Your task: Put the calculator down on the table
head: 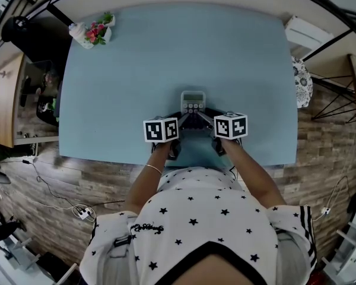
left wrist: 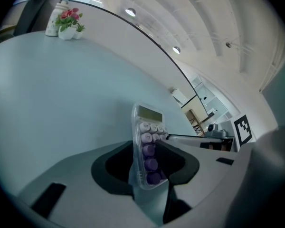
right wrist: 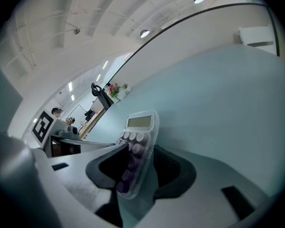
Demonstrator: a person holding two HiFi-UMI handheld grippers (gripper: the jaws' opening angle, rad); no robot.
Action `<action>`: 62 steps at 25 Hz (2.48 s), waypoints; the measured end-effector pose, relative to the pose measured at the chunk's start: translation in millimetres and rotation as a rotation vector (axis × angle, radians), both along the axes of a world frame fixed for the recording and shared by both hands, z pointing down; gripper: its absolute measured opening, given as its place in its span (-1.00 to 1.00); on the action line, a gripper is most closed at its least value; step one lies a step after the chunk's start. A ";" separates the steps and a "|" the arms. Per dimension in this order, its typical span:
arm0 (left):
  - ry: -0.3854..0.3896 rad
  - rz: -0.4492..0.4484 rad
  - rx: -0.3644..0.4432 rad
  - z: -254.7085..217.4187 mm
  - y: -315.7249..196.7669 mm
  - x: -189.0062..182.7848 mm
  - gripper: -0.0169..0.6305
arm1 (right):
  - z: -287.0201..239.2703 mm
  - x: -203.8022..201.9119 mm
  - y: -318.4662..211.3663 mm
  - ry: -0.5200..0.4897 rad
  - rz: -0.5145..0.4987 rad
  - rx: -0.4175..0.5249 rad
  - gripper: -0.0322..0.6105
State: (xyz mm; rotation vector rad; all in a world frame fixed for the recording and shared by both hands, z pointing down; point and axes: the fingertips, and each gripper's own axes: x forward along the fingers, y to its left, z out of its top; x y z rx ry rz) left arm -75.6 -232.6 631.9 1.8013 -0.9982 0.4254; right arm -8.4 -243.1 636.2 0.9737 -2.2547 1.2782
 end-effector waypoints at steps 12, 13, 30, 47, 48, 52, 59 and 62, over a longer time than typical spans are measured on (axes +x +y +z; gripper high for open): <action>-0.044 0.000 0.008 1.5 -1.7 -0.3 -0.43 | 2.5 -2.3 -1.8 0.022 -0.005 0.008 -0.39; -0.044 0.000 0.007 1.4 -1.9 -0.2 -0.43 | 2.5 -2.6 -1.5 0.022 -0.007 0.008 -0.39; -0.031 -0.028 0.045 -3.1 -7.1 -5.4 -0.42 | -0.3 3.6 -4.8 0.072 -0.007 0.055 -0.36; 0.112 -0.128 0.361 -89.9 -21.6 -28.8 -0.83 | -94.4 39.6 -30.7 -0.130 0.182 0.332 -0.86; 0.136 -0.126 0.399 -102.0 -23.2 -29.3 -0.83 | -104.6 40.1 -31.8 -0.150 0.188 0.359 -0.90; 0.151 -0.114 0.535 -143.2 -29.4 -32.8 -0.83 | -141.7 42.1 -33.5 -0.196 0.186 0.456 -0.90; -0.057 0.015 0.750 -190.0 -24.8 -28.8 -0.83 | -197.3 42.6 -27.7 -0.157 0.152 0.654 -0.90; -0.093 0.044 0.784 -198.9 -22.4 -23.7 -0.83 | -214.3 38.7 -23.0 -0.141 0.131 0.719 -0.90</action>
